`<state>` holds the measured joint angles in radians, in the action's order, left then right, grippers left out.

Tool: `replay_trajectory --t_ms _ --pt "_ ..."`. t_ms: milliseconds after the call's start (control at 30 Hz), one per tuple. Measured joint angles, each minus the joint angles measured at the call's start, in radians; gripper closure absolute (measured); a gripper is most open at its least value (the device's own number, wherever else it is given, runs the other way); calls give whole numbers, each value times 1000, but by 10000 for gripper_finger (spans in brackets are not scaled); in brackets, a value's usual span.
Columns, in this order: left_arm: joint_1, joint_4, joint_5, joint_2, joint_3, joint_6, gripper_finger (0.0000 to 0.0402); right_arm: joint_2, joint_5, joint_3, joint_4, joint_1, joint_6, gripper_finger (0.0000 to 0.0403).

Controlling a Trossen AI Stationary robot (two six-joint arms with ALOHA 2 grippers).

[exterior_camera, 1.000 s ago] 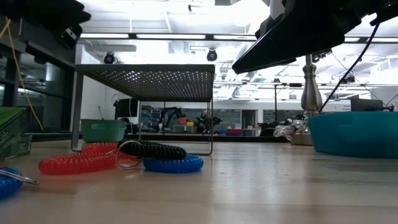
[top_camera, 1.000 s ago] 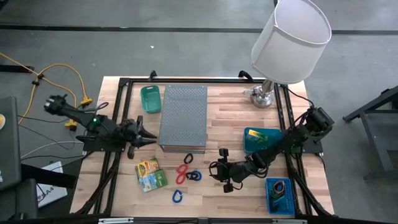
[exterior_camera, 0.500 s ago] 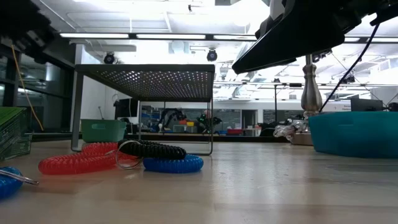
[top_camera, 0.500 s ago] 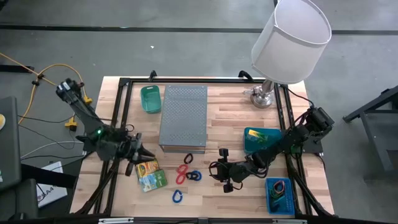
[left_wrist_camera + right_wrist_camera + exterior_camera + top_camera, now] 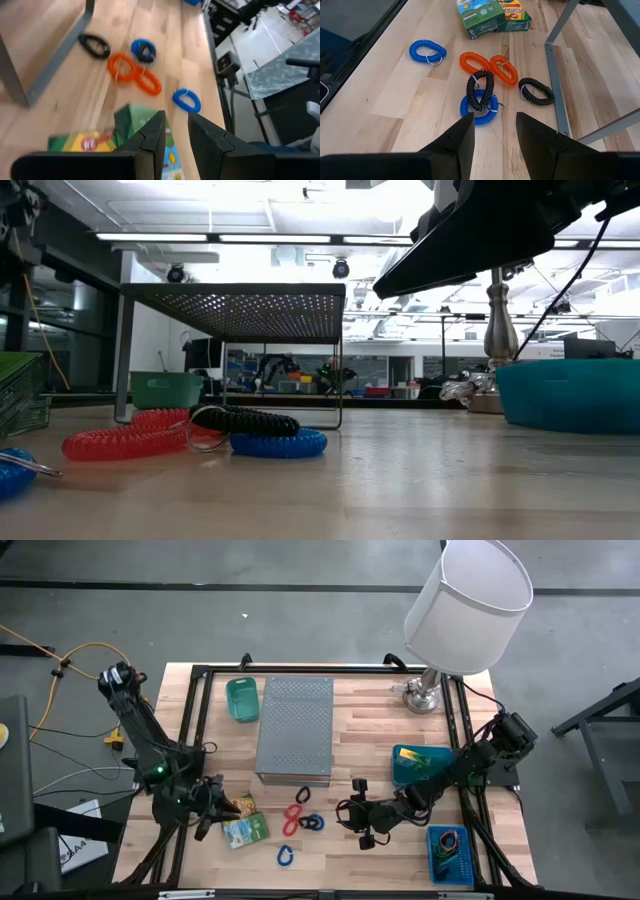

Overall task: Pick & Place Office Desk Supplies
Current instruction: Put the bottom crayon box into the blue bin

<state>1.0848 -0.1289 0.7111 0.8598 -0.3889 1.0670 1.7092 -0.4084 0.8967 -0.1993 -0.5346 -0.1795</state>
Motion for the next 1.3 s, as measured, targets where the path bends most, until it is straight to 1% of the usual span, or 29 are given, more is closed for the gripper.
replay_trajectory --t_ms 100,233,333,433,633,767,1000,1133,1300 --pt "3 -16 -47 61 0 127 323 0 0 0 0 0 0 270" --pt "3 -14 -158 149 0 286 323 0 0 0 0 0 0 270" --pt "10 7 -237 187 0 345 323 0 0 0 0 0 0 270" --pt "22 14 -277 193 0 386 323 0 0 0 0 0 0 270" --pt "47 -1 -291 193 0 448 323 0 0 0 0 0 0 270" --pt "65 -6 -291 193 0 459 323 0 0 0 0 0 0 270" --pt "124 -12 -289 182 0 597 323 0 0 0 0 0 0 270" --pt "156 -53 -279 186 0 688 323 0 0 0 0 0 0 270" --pt "169 -55 -256 186 0 729 323 0 0 0 0 0 0 270"
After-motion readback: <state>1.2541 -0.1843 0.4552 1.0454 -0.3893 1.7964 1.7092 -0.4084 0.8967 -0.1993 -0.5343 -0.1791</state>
